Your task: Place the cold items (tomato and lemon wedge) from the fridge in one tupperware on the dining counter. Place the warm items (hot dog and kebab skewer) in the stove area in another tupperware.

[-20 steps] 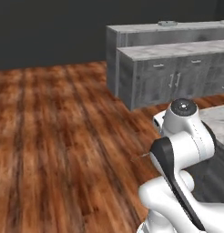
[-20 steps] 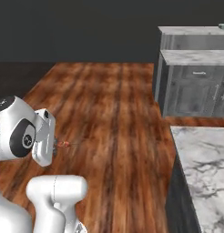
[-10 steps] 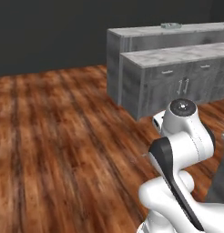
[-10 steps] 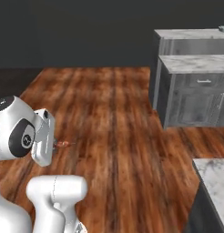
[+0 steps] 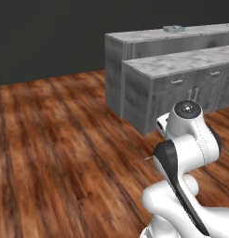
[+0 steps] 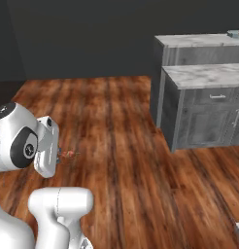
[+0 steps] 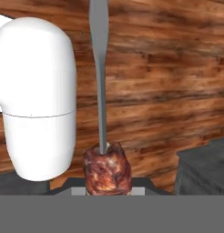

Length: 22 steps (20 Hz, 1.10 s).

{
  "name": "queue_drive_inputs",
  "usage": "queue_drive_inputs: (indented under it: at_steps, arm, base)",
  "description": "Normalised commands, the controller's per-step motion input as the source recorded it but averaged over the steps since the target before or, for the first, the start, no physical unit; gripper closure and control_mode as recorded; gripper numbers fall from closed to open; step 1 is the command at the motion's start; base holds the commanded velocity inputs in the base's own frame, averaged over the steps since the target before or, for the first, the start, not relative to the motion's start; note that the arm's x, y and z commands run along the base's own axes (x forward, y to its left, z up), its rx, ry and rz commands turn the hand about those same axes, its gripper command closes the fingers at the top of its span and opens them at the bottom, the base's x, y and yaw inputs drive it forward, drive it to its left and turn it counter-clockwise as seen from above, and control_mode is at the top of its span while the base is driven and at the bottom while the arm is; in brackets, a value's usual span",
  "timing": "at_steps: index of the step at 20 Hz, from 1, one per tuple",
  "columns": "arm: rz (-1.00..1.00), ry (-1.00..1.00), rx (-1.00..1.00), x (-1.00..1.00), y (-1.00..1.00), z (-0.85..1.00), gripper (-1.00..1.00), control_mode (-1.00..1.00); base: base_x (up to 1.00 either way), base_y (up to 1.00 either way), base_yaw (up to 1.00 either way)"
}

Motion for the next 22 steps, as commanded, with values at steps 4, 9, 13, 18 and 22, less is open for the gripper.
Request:
queue_drive_inputs:
  at_steps: [4,9,13,18,22]
  arm:
    - [0.0,0.0,0.0,0.0,0.0,0.0,1.0,1.0]
    - [0.0,0.0,0.0,0.0,0.0,0.0,1.0,1.0]
    - [0.0,0.0,0.0,0.0,0.0,0.0,1.0,1.0]
    - [0.0,0.0,0.0,0.0,0.0,0.0,1.0,1.0]
    - [0.0,0.0,0.0,0.0,0.0,0.0,1.0,1.0]
  base:
    - [1.0,0.66,-0.23]
    - [1.0,0.74,-0.25]
    - [1.0,0.78,-0.27]
    - [1.0,0.74,-0.27]
    - [1.0,0.59,-0.25]
